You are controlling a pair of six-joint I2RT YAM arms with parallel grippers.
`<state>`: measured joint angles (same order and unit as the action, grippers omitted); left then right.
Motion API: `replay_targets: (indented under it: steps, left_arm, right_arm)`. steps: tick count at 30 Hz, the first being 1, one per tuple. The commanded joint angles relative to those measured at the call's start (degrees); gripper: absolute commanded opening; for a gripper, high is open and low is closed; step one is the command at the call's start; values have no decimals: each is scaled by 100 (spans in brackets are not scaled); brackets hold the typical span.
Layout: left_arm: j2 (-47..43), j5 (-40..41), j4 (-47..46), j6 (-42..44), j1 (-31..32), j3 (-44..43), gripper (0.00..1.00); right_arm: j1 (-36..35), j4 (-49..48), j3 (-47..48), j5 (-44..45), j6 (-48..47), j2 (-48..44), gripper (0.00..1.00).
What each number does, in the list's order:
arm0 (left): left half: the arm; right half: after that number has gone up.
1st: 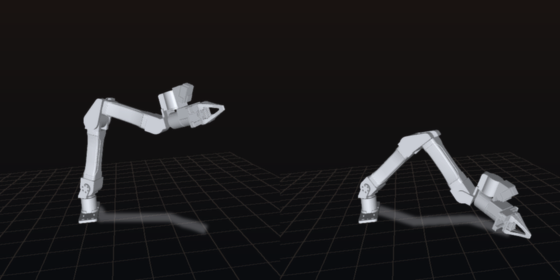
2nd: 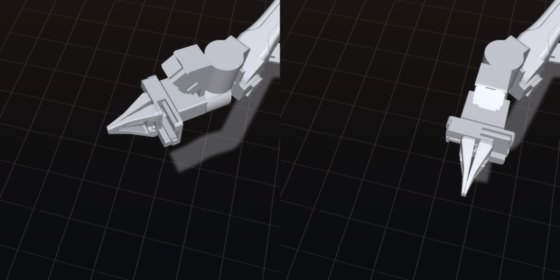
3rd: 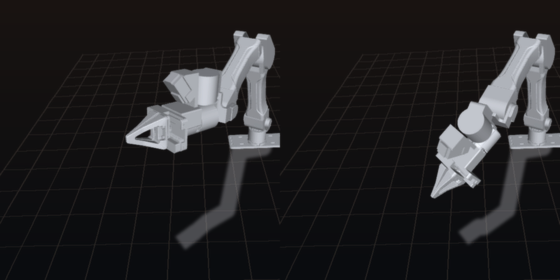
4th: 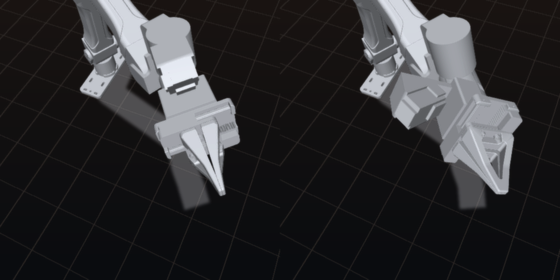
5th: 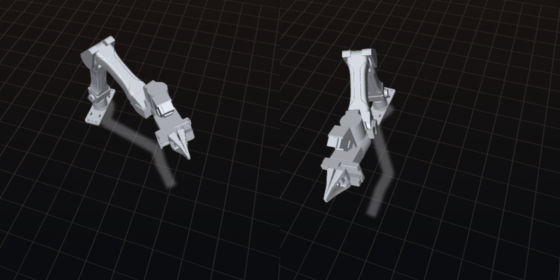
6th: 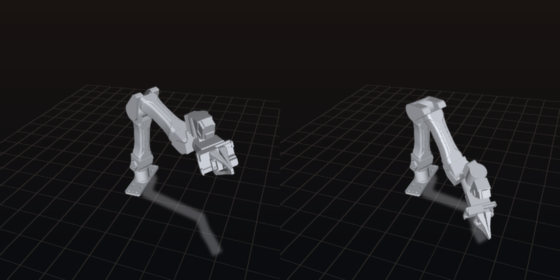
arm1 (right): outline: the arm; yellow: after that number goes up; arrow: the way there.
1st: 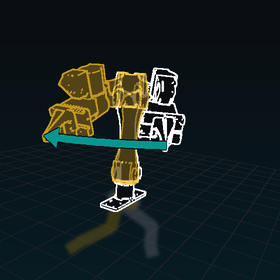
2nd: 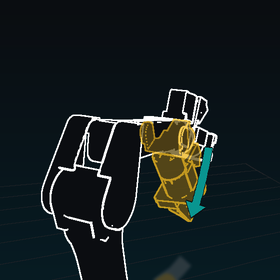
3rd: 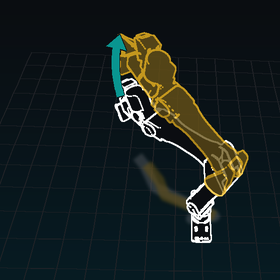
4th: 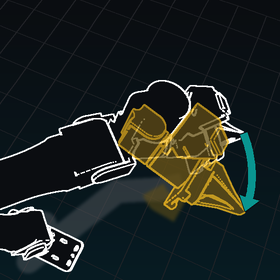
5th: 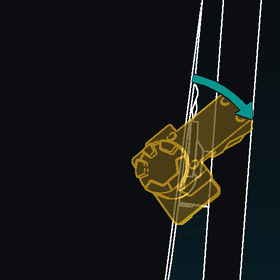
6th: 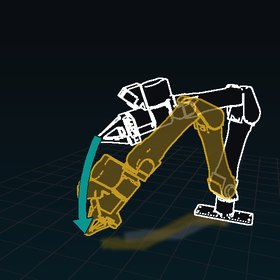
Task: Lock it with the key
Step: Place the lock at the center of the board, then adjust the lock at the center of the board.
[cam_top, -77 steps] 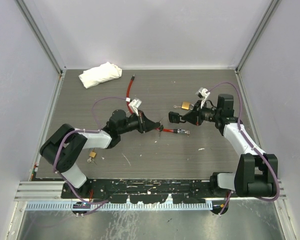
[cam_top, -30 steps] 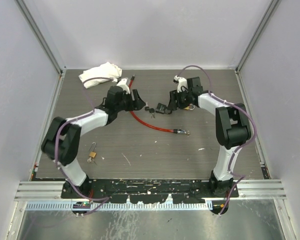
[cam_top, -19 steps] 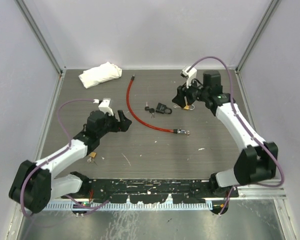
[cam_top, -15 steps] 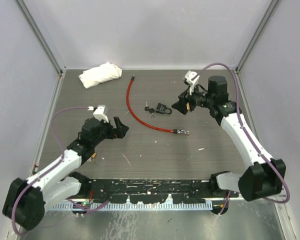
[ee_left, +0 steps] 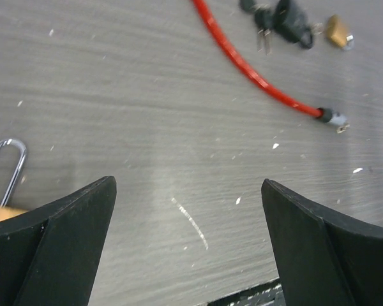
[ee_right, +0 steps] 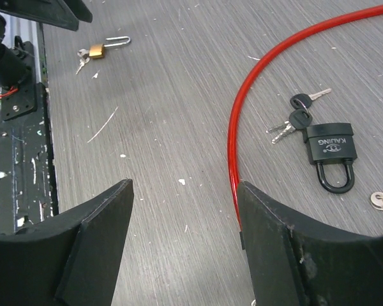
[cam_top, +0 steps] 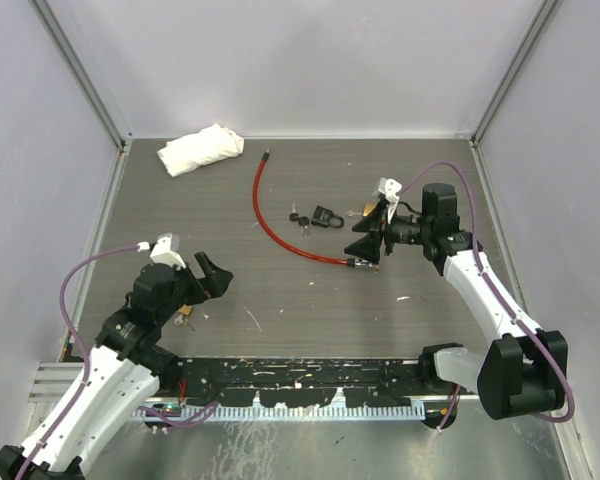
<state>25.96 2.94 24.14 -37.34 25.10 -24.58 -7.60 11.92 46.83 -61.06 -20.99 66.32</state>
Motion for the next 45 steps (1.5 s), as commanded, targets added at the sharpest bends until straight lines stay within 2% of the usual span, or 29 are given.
replay_targets:
  steps: [1, 7, 11, 13, 16, 21, 27, 32, 35, 37, 40, 45]
  left_arm:
    - [406, 228, 1020, -356, -39, -475, 98]
    - [1321, -102, 1078, -464, -512, -912, 98]
    - [1609, -863, 1118, -466, -1540, -832, 98]
    - [1556, -1197, 1156, -509, -2189, -702, 98]
    - [1314, -1524, 1154, -726, -2817, -584, 98]
    - [1041, -1323, 1320, -944, -3204, -600, 98]
    - [1447, -610, 1532, -1281, -3307, -481, 99]
    - [1669, -133, 1442, -1447, -3344, -349, 89]
    - [1946, -69, 1344, -1744, -3354, -190, 70]
    - [2134, -73, 1274, -1871, -3354, -72, 63]
    - [2305, -38, 1305, -1975, -3355, -9, 56]
    - [2375, 56, 1418, -2039, -3353, 102, 53]
  right_arm:
    - [26, -75, 283, -336, -187, 87, 71]
    - [38, 21, 294, -255, -304, 91, 71]
    - [39, 104, 323, -216, -355, 133, 71]
    - [42, 155, 350, -197, -382, 159, 71]
    - [45, 236, 377, -159, -443, 219, 71]
    - [40, 450, 479, -150, -560, 341, 71]
    - [41, 556, 512, -166, -615, 423, 71]
    - [40, 657, 561, -165, -690, 503, 71]
    - [46, 730, 592, -165, -719, 560, 71]
    - [44, 758, 604, -170, -738, 586, 70]
    - [39, 784, 623, -167, -748, 608, 70]
    - [39, 833, 656, -170, -761, 660, 71]
